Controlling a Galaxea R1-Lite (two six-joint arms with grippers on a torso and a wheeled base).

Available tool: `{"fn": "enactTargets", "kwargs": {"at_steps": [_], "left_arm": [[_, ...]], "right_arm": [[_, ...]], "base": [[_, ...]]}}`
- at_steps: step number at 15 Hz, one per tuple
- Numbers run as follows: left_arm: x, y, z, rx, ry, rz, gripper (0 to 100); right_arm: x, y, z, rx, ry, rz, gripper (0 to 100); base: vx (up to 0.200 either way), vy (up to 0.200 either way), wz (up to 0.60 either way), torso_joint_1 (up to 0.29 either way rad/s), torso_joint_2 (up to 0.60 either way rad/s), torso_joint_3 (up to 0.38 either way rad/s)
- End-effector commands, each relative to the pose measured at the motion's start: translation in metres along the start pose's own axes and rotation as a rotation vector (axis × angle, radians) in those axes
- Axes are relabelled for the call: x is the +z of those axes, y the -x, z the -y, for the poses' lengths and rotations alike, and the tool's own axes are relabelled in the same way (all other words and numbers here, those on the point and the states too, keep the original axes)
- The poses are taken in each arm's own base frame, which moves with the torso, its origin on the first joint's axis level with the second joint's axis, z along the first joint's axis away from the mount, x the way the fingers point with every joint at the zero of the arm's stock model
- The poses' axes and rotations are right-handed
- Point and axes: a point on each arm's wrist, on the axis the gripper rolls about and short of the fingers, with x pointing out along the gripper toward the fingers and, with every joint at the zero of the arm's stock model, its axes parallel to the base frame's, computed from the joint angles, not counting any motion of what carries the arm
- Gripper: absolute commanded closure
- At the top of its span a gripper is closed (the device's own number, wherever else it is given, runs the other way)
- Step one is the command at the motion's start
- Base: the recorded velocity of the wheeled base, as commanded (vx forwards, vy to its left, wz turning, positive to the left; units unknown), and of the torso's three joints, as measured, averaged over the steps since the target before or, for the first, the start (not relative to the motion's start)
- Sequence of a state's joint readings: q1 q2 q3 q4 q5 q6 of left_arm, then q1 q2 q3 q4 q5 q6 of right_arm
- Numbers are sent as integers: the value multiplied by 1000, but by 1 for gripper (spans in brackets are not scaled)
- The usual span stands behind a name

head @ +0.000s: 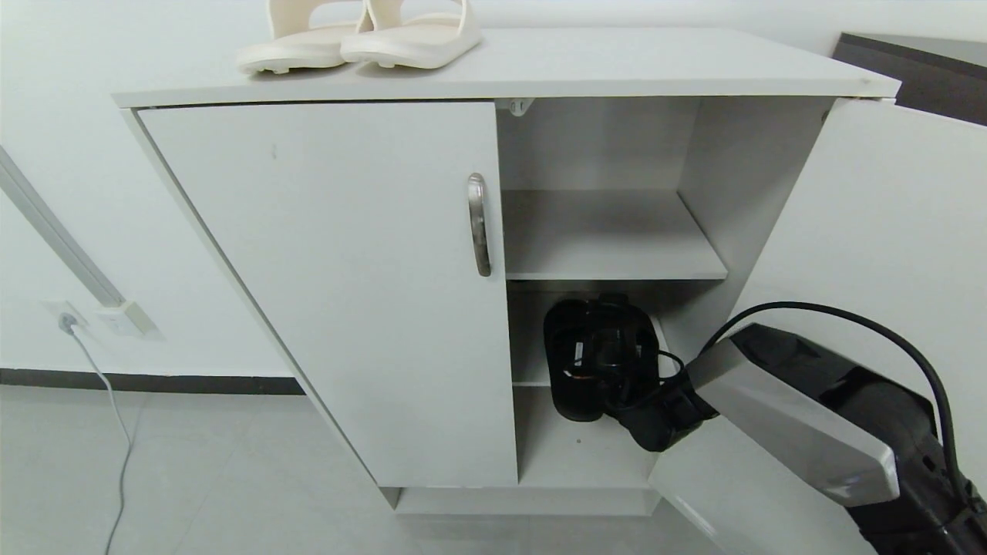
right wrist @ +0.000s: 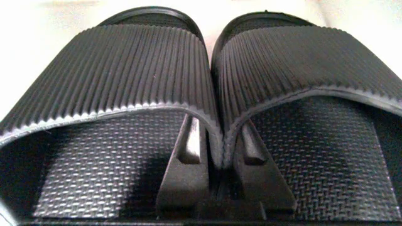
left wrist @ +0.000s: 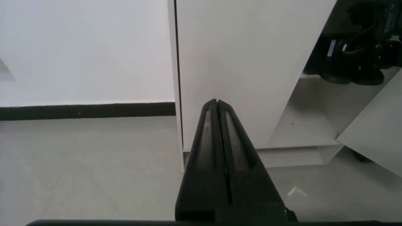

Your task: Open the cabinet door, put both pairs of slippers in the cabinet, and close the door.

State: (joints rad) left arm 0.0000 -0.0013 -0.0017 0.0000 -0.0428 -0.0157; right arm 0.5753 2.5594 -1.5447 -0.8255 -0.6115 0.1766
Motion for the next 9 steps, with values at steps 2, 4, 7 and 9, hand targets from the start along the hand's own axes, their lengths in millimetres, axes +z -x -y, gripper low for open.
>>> {"fn": "enactTargets", "kwargs": {"at_steps": [2, 4, 7, 9], "left_arm": [[0, 0, 0, 0, 1, -1, 100], [0, 0, 0, 0, 1, -1, 100], [0, 0, 0, 1, 1, -1, 100], [0, 0, 0, 1, 1, 0, 100]], "right_arm": [[0, -17, 0, 3, -6, 2, 100], [2, -21, -4, 2, -6, 2, 100], [0, -27, -6, -6, -6, 3, 100], [-2, -28, -6, -8, -4, 1, 100]], "base": [[0, 0, 0, 0, 0, 0], [0, 0, 0, 0, 0, 0], [0, 0, 0, 0, 0, 0], [0, 0, 0, 0, 0, 0]]}}
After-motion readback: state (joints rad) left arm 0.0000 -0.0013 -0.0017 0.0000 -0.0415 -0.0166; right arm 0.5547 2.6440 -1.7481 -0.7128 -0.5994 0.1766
